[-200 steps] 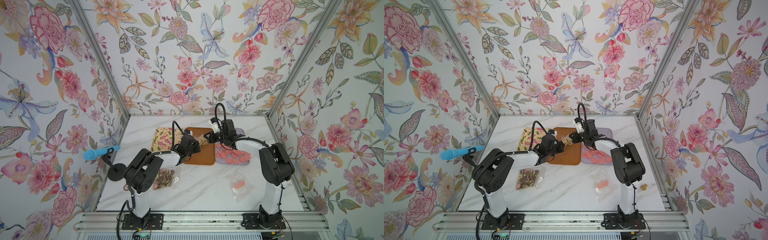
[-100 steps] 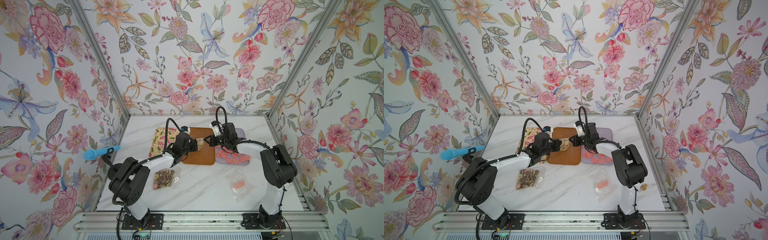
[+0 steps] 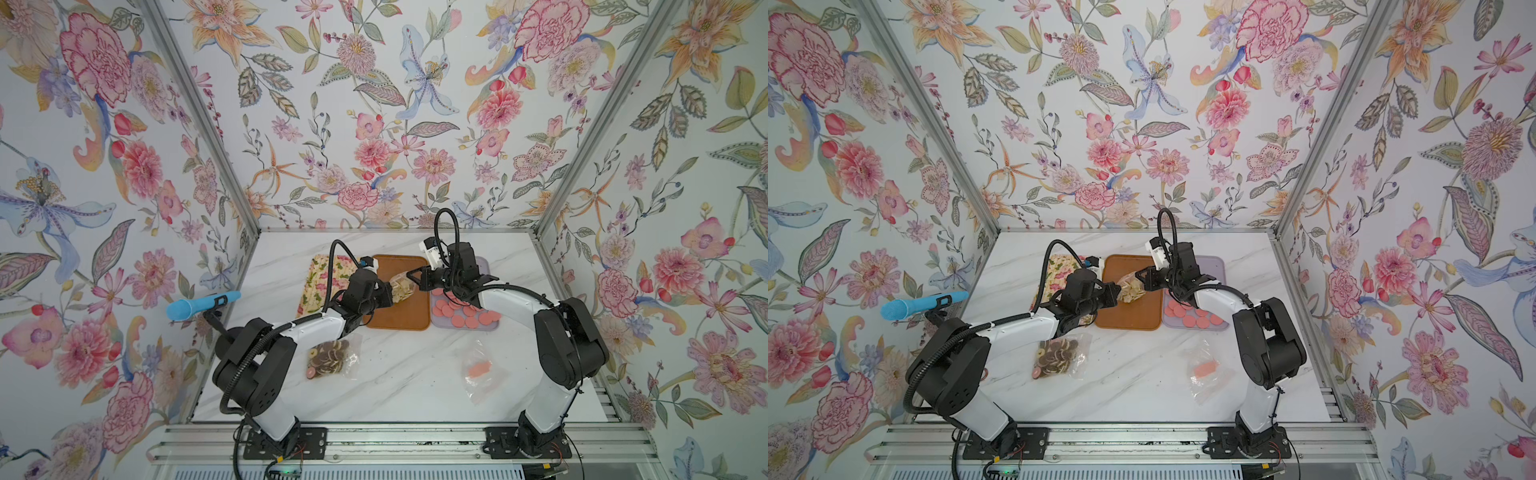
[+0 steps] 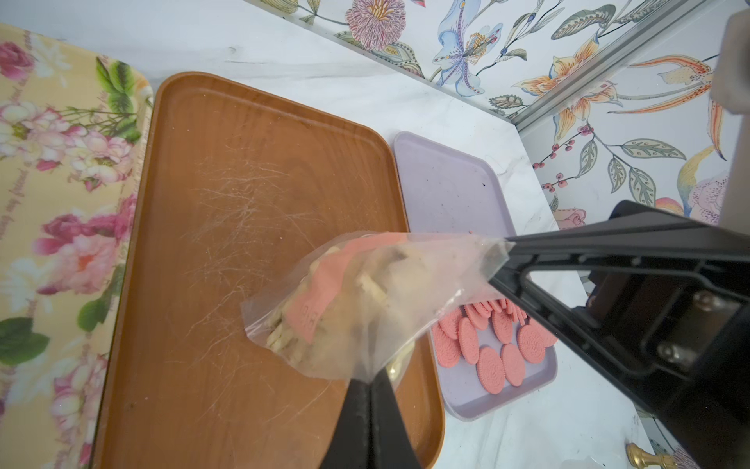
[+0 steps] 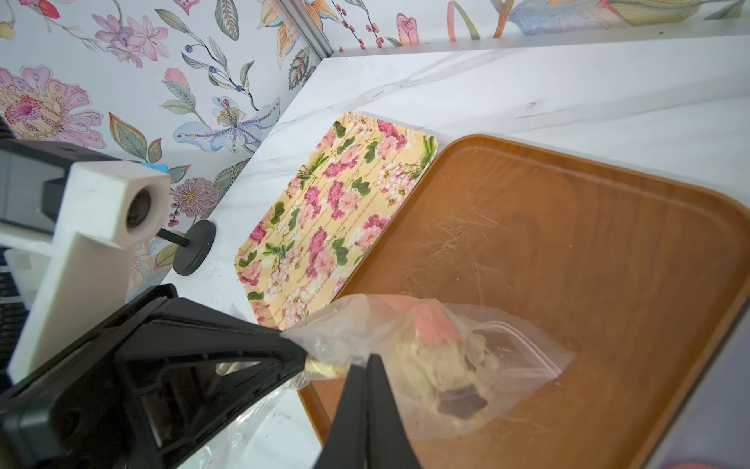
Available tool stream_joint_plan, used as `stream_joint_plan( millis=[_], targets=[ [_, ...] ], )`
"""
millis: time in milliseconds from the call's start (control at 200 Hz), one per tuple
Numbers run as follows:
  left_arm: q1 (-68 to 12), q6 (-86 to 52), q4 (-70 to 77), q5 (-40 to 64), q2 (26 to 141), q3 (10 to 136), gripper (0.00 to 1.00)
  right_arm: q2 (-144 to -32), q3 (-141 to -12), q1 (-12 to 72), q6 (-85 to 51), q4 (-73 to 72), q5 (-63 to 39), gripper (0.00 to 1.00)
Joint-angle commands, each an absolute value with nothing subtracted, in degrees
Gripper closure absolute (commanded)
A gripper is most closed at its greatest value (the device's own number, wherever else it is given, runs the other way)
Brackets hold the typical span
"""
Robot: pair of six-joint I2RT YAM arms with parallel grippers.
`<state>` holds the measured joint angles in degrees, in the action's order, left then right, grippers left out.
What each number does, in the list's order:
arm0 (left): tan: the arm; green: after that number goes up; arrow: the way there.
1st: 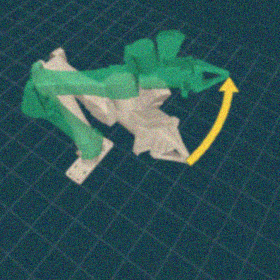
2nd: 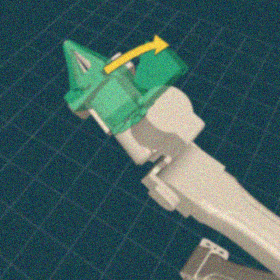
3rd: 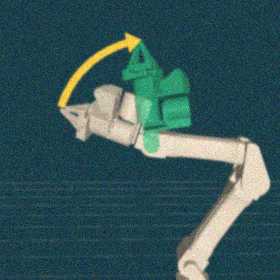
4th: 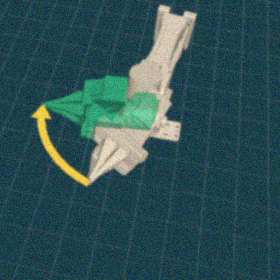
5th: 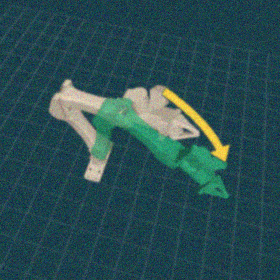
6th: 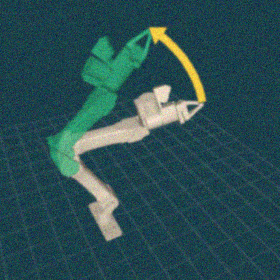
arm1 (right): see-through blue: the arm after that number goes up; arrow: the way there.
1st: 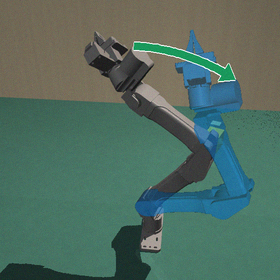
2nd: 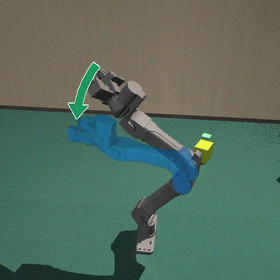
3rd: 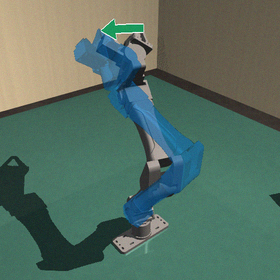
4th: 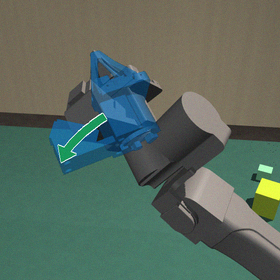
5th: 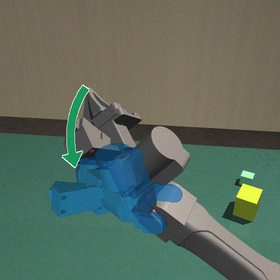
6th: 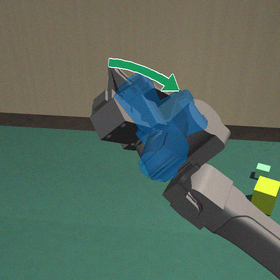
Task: Pour cookies out of the ziploc bag
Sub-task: 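Pour the cookies out of the ziploc bag onto the tray.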
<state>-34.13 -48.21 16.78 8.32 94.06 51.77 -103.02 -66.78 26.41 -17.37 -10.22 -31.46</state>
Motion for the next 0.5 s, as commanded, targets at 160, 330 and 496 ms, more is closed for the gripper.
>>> stream_joint_plan(
  millis=[160,330,496],
  targets=[
    [-34.01,-45.83,17.96,7.72,92.63,54.62,1.00,-99.16,-68.82,27.25,-14.75,-7.04,-29.09,1.00],
    [-34.10,-45.22,18.40,8.61,92.82,55.26,1.00,-99.49,-68.38,27.25,-14.98,-7.55,-29.47,1.00],
    [-34.52,-44.06,18.80,8.36,91.41,55.23,1.00,-98.84,-68.64,27.51,-14.91,-7.52,-29.41,1.00]
  ],
)
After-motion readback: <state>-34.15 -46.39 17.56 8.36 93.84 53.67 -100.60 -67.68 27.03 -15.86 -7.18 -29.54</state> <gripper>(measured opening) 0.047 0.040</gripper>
